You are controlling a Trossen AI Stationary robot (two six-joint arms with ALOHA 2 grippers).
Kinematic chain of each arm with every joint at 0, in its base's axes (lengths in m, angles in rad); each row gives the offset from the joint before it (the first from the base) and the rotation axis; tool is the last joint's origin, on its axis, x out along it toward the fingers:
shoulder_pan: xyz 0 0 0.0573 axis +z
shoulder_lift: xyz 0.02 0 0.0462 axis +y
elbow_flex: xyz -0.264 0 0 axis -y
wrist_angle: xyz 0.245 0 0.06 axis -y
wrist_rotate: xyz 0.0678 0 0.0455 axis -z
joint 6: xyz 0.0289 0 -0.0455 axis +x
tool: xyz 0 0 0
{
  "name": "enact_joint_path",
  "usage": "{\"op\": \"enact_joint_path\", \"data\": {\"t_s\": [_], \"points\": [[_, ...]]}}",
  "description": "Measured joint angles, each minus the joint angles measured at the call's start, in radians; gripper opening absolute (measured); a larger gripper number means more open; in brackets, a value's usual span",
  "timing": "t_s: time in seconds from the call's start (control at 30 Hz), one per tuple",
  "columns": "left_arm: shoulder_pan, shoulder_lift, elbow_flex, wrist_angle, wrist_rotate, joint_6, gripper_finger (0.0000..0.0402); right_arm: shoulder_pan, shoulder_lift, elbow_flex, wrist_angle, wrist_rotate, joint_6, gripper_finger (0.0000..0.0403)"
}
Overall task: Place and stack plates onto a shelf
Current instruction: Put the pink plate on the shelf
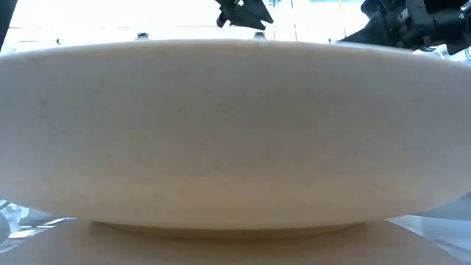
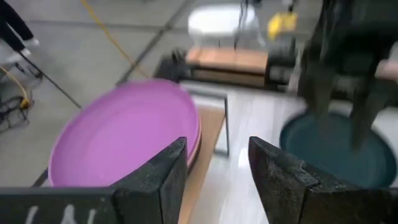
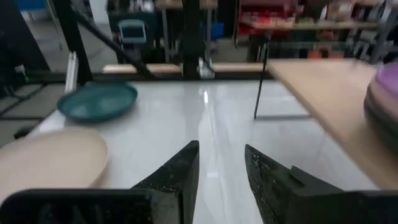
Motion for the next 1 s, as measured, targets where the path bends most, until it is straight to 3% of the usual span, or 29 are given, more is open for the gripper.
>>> {"op": "enact_joint_path", "data": {"t_s": [0.37, 0.6, 1.0], "points": [[-0.033, -0.265, -0.458, 0.487, -0.009, -0.085, 0.0177, 0.000, -0.005, -0.001, 0.019, 0.002, -0.048, 0.0114], [-0.038, -0.342, -0.694, 0.738, -0.019, -0.142, 0.0177, 0.000, -0.006, 0.000, 0.062, 0.003, -0.075, 0.0114], [-0.037, -0.344, -0.770, 0.837, -0.020, -0.154, 0.0177, 0.000, -0.006, 0.000, 0.132, 0.004, -0.081, 0.0114]]}}
